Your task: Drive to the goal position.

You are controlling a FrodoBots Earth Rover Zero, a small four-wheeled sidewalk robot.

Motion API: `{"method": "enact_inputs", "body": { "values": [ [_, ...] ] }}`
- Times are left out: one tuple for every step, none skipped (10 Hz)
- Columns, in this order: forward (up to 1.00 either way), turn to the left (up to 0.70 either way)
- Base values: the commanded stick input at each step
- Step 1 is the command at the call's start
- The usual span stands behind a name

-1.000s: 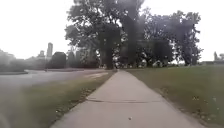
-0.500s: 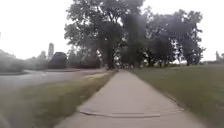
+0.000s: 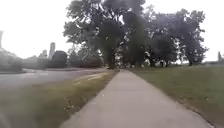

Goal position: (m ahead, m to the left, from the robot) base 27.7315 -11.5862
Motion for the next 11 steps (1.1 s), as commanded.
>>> {"method": "enact_inputs", "body": {
  "values": [
    [1.0, -0.4],
    [1.0, -0.4],
    [1.0, -0.1],
    [1.0, -0.02],
    [1.0, 0.0],
    [1.0, 0.0],
    [1.0, 0.0],
    [1.0, 0.0],
    [1.0, 0.0],
    [1.0, 0.0],
    [1.0, 0.0]
  ]
}}
